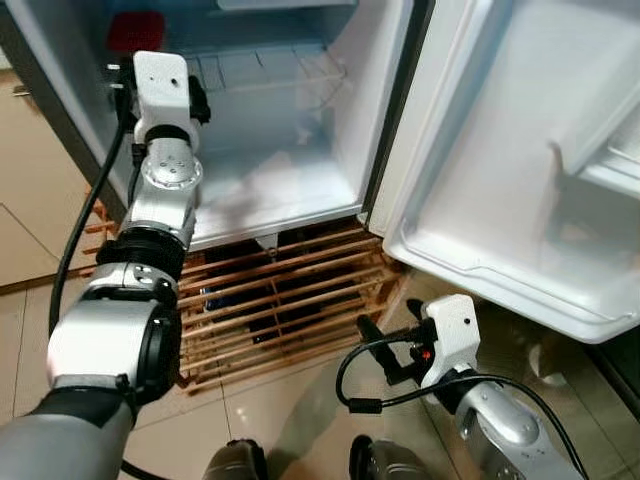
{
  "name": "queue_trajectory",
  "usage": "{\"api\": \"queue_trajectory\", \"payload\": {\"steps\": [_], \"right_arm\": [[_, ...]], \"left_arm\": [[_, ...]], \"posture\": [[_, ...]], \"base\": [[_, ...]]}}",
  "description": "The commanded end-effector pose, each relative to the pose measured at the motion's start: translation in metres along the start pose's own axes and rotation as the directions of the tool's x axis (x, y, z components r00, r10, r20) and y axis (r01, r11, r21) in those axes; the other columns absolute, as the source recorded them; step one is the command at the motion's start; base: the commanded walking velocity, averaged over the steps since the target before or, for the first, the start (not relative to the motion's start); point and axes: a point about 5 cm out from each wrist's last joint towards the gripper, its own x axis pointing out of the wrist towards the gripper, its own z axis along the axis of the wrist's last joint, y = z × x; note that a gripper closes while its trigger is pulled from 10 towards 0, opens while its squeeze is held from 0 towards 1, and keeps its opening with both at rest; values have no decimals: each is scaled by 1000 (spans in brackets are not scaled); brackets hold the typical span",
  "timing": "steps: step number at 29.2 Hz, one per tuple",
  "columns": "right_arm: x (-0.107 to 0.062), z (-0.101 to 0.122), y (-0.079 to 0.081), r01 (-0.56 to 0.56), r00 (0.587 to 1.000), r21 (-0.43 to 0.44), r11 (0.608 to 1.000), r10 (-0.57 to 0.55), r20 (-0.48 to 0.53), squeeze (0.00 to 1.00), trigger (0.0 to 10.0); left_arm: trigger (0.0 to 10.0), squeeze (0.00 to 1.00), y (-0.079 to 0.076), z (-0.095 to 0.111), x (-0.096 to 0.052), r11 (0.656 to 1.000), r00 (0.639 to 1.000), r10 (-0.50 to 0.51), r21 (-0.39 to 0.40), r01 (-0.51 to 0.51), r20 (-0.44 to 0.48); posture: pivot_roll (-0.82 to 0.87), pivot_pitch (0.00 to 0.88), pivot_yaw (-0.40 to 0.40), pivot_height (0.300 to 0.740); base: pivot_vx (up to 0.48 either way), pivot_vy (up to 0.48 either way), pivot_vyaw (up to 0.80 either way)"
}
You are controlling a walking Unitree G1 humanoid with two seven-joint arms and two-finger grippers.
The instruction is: Restocking fridge
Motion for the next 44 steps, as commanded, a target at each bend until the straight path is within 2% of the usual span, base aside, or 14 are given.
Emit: {"api": "queue_trajectory", "payload": {"steps": [1, 2, 6, 7, 8, 10, 11, 16, 18, 22, 24, 32, 41, 44], "right_arm": [[3, 3, -5, 3, 1000, -21, 1000, -3, 19, 0, 10000], [7, 6, -7, 4, 1000, -32, 999, -3, 31, 0, 10000], [7, 6, -7, 4, 1000, -32, 999, -3, 31, 0, 10000], [10, 9, -11, 14, 999, -40, 999, -12, 47, 0, 10000], [10, 9, -11, 14, 999, -40, 999, -12, 47, 0, 10000], [14, 8, -25, 46, 997, -37, 998, -44, 56, 0, 10000], [16, 4, -36, 73, 996, -31, 997, -71, 48, 0, 10000], [20, 5, -43, 91, 994, -42, 995, -89, 56, 0, 10000], [27, 4, -57, 155, 986, -52, 987, -151, 65, 0, 10000], [33, 0, -71, 226, 972, -26, 974, -224, 75, 0, 10000], [36, -3, -75, 263, 962, -8, 965, -262, 78, 0, 10000], [38, -3, -82, 318, 942, 4, 948, -316, 109, 0, 10000], [49, 7, -91, 248, 964, -56, 967, -241, 114, 0, 10000], [44, -18, -90, 166, 986, -61, 984, -166, -5, 0, 10000]], "left_arm": [[10000, 0, -14, -6, -17, 999, 999, -52, -13, 52, -10], [10000, 0, -20, -10, -32, 996, 997, -81, -29, 80, -11], [10000, 0, -20, -10, -32, 996, 997, -81, -29, 80, -11], [10000, 0, -21, -14, -49, 993, 994, -108, -46, 107, -19], [10000, 0, -21, -14, -49, 993, 994, -108, -46, 107, -19], [10000, 0, -15, -21, -91, 967, 979, -195, -177, 181, -66], [10000, 0, -20, -36, -122, 930, 952, -291, -261, 258, -94], [10000, 0, -20, -52, -146, 904, 932, -356, -277, 325, -71], [10000, 0, -5, -82, -182, 899, 909, -393, -266, 348, -137], [10000, 0, 4, -84, -193, 900, 896, -392, -289, 327, -207], [10000, 0, 0, -80, -191, 884, 880, -440, -259, 390, -178], [10000, 0, -3, -82, -189, 873, 866, -475, -211, 441, -157], [10000, 0, -10, -69, -181, 876, 890, -449, -239, 420, -82], [10000, 0, -15, -65, -180, 878, 893, -446, -221, 425, -55]], "posture": [[-135, 0, -12, 740], [-129, 0, -2, 740], [-129, 0, -2, 740], [-121, 0, 4, 740], [-121, 0, 4, 740], [-97, 0, -4, 740], [-85, 0, -22, 740], [-84, 0, -24, 740], [-71, 0, -19, 740], [-52, 0, -11, 740], [-46, 0, 3, 740], [-45, 0, 26, 740], [-30, 0, -38, 740], [-30, 0, -53, 740]], "base": [[0, 0, 0], [0, 0, 0], [0, 0, 0], [0, 0, 0], [0, 0, 0], [0, 0, 0], [0, 0, 0], [0, 0, 0], [0, 0, 0], [0, 0, 0], [0, 0, 0], [0, -240, 0], [0, -210, 0], [0, 0, 0]]}}
